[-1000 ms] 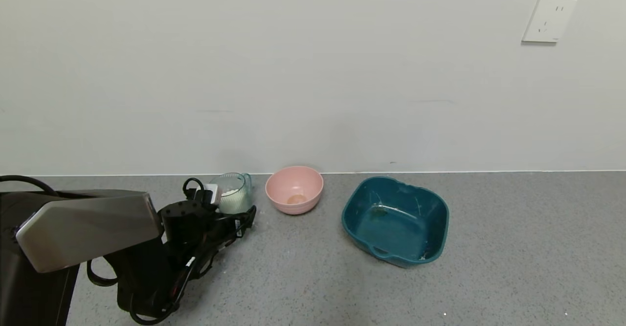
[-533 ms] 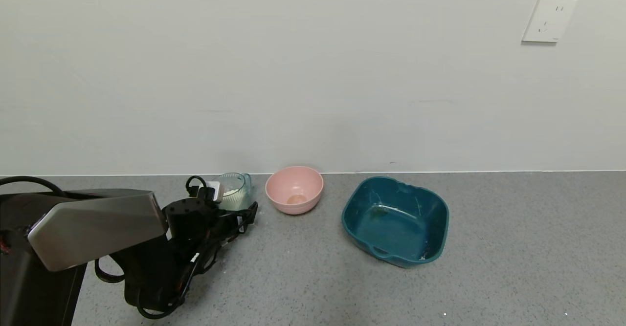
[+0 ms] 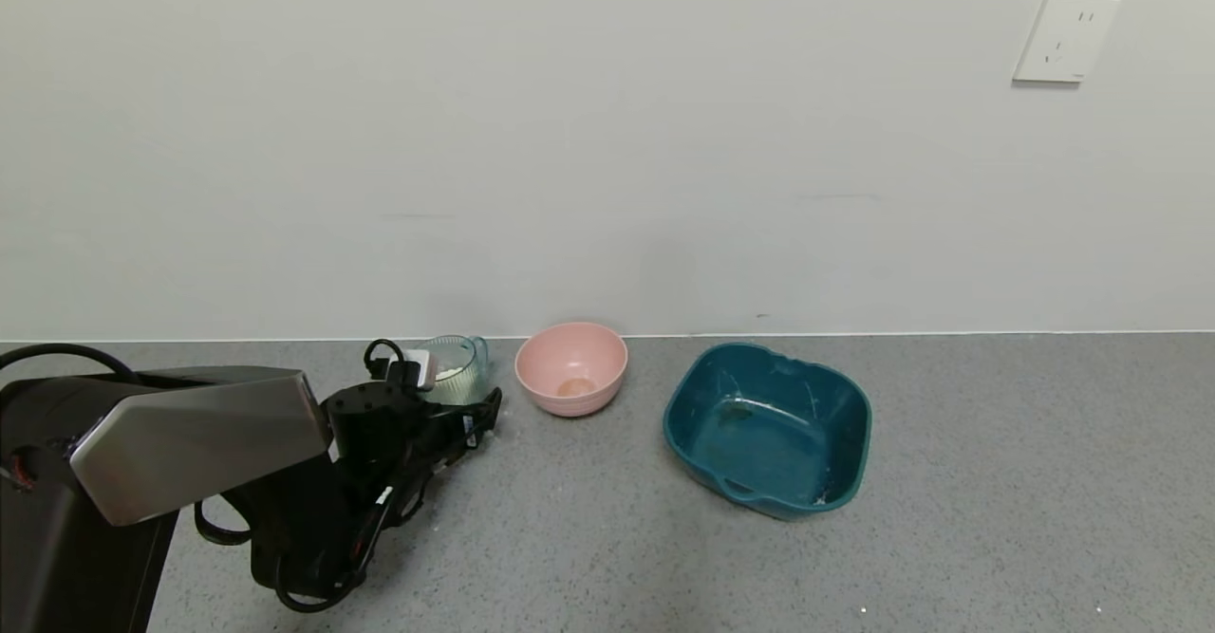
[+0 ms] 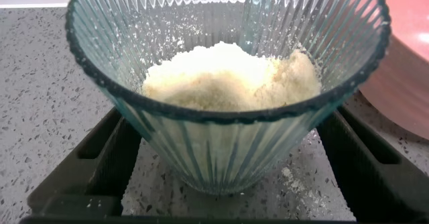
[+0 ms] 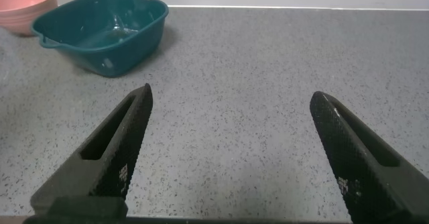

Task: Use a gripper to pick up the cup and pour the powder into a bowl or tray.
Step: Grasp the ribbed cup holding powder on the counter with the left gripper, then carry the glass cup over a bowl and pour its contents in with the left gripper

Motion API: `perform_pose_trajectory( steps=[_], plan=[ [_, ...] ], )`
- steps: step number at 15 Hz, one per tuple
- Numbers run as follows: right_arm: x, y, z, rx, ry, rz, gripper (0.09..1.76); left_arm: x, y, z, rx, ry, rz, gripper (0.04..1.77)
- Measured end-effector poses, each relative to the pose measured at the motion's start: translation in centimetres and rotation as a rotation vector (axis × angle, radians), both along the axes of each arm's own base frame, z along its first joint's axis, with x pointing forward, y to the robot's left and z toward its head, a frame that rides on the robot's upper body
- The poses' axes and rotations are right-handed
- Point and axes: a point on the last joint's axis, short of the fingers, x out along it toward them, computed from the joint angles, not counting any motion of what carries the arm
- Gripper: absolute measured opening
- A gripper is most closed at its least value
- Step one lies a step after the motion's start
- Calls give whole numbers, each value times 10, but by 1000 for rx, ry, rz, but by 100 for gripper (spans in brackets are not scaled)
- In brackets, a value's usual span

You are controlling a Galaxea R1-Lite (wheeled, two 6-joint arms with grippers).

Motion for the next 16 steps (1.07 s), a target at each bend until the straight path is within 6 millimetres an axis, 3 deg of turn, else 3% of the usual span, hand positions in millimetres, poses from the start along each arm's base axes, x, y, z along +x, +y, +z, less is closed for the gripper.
perform_pose_trajectory(
  steps=[3, 5, 6, 16],
  plan=[
    [0, 0, 0, 0, 0, 0, 171, 1, 0, -1, -1, -1, 1, 169],
    [0, 0, 0, 0, 0, 0, 171, 1, 0, -1, 1, 0, 0, 136],
    [0, 0, 0, 0, 0, 0, 171, 1, -1, -1, 1, 1, -1, 131],
    [0, 0, 0, 0, 0, 0, 171, 1, -1, -2, 3, 3, -2, 128]
  ],
)
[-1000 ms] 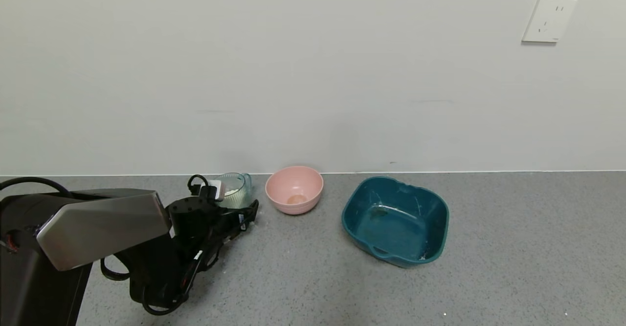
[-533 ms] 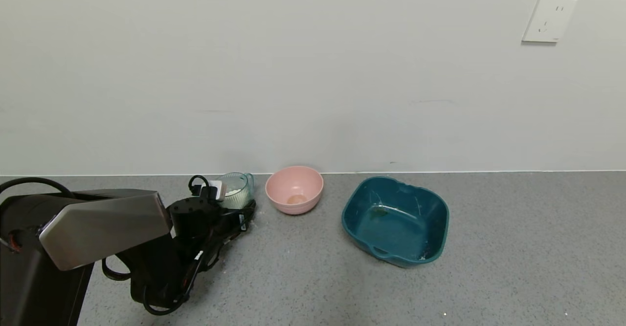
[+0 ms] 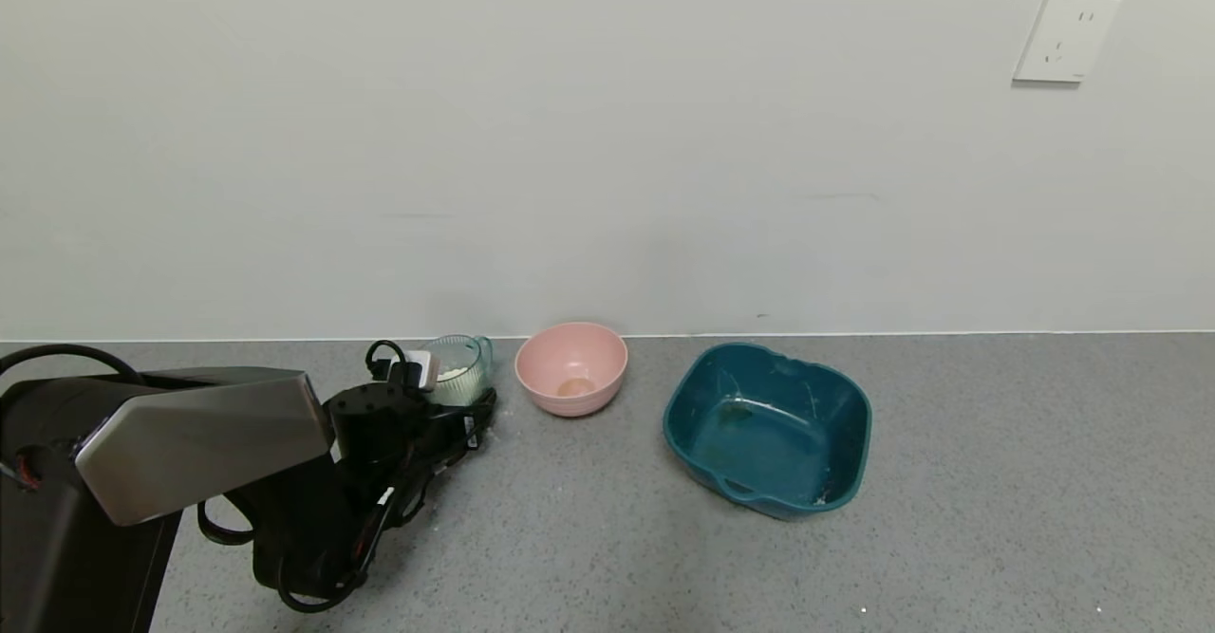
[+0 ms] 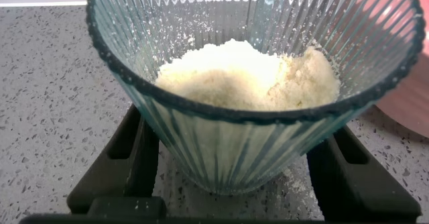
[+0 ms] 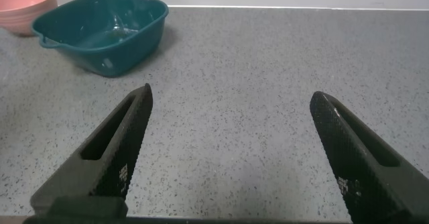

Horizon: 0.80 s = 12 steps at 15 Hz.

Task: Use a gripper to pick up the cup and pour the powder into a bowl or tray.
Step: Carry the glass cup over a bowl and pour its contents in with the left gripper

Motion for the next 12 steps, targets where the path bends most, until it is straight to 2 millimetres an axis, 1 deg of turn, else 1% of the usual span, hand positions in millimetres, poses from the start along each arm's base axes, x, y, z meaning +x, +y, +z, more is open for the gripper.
perform_pose_trajectory(
  steps=[4, 7, 9, 12],
  plan=[
    [0, 0, 0, 0, 0, 0, 171, -2, 1, 1, 2, 6, 4, 128],
    [0, 0, 0, 0, 0, 0, 171, -3, 1, 8, 14, 24, 24, 127],
    [0, 0, 0, 0, 0, 0, 171, -3, 1, 19, 19, 36, 28, 127],
    [0, 0, 0, 0, 0, 0, 171, -2, 1, 46, 49, 59, 26, 127]
  ],
)
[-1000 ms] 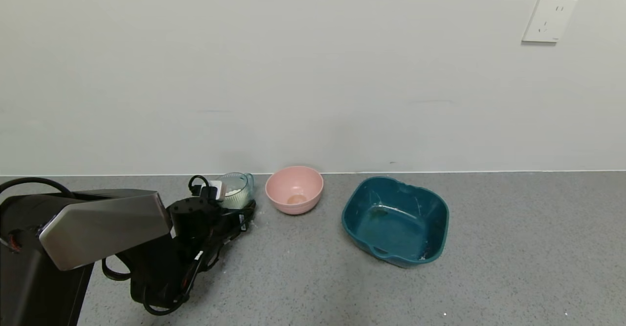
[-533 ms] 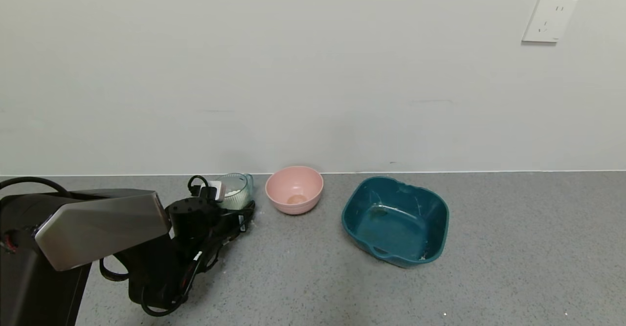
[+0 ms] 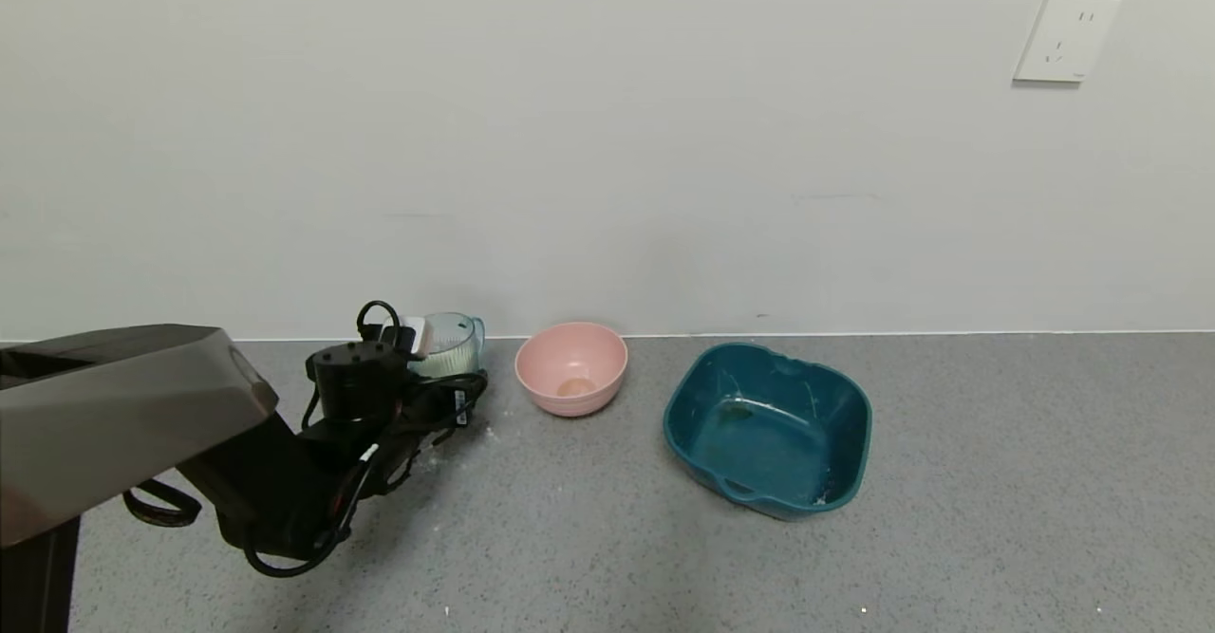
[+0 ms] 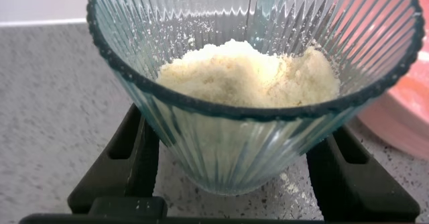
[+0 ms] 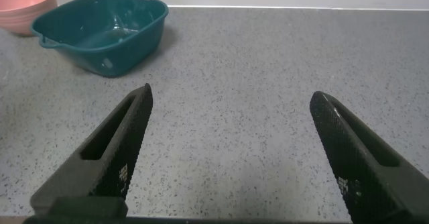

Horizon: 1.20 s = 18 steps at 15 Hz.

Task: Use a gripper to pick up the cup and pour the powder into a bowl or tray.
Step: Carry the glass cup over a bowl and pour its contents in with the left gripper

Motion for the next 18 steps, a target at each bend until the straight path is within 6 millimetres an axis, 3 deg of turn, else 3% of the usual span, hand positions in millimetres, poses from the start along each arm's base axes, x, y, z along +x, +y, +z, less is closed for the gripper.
perform_pose_trajectory(
  steps=[3, 6, 13, 18],
  plan=[
    [0, 0, 0, 0, 0, 0, 171, 2, 0, 32, 114, -30, -6, 127],
    [0, 0, 0, 0, 0, 0, 171, 3, -4, 50, 240, -72, 4, 127],
    [0, 0, 0, 0, 0, 0, 171, 7, -11, 64, 474, -44, -31, 127],
    [0, 0, 0, 0, 0, 0, 171, 8, -29, 73, 576, -42, -67, 127]
  ],
)
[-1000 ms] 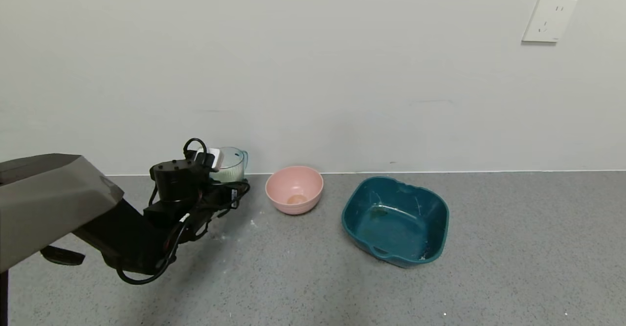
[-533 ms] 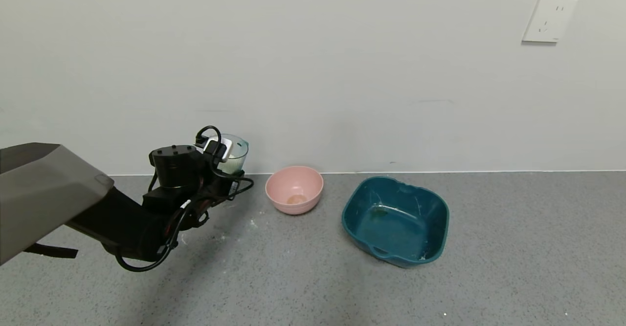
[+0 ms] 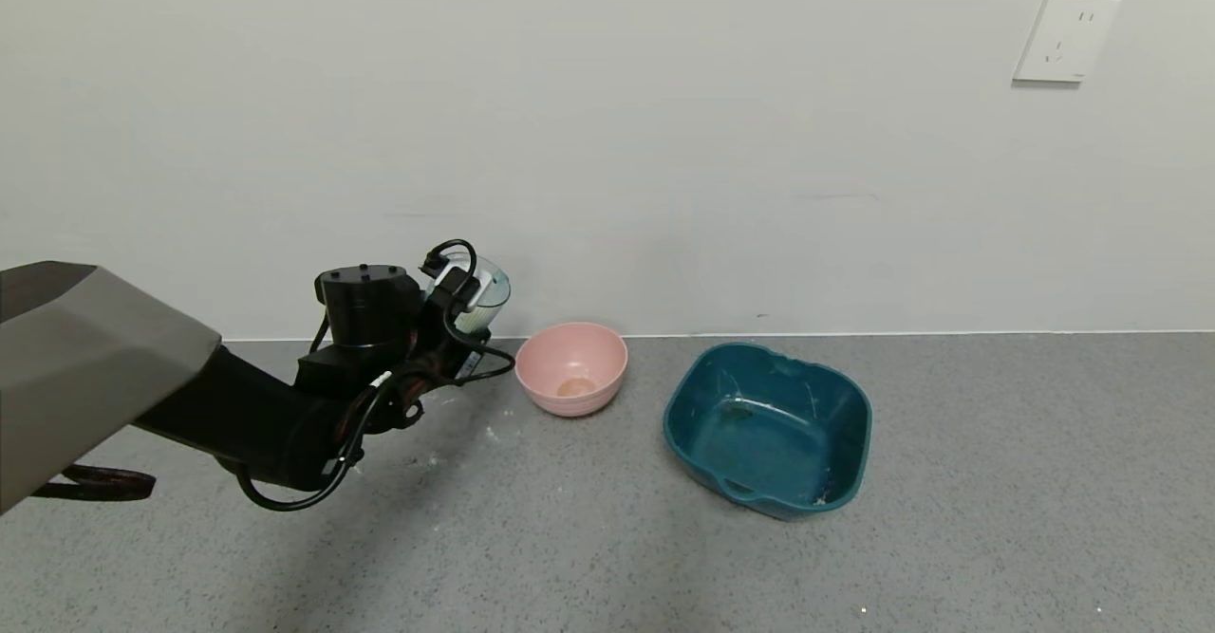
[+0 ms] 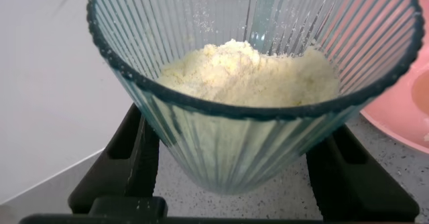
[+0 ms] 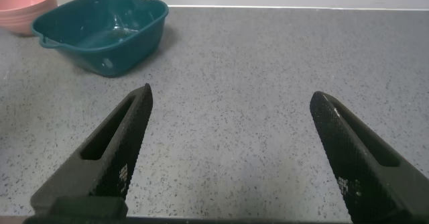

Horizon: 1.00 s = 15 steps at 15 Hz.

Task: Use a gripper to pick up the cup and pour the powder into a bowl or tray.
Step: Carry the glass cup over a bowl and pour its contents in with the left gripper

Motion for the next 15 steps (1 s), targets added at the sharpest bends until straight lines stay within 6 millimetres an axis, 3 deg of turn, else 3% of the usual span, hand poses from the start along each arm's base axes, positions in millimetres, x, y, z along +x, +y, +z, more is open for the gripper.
perform_pose_trajectory(
  steps=[7, 15],
  plan=[
    [0, 0, 0, 0, 0, 0, 171, 0, -34, 7, 203, 28, -3, 127],
    [0, 0, 0, 0, 0, 0, 171, 7, -44, 2, 423, 41, 4, 126]
  ],
)
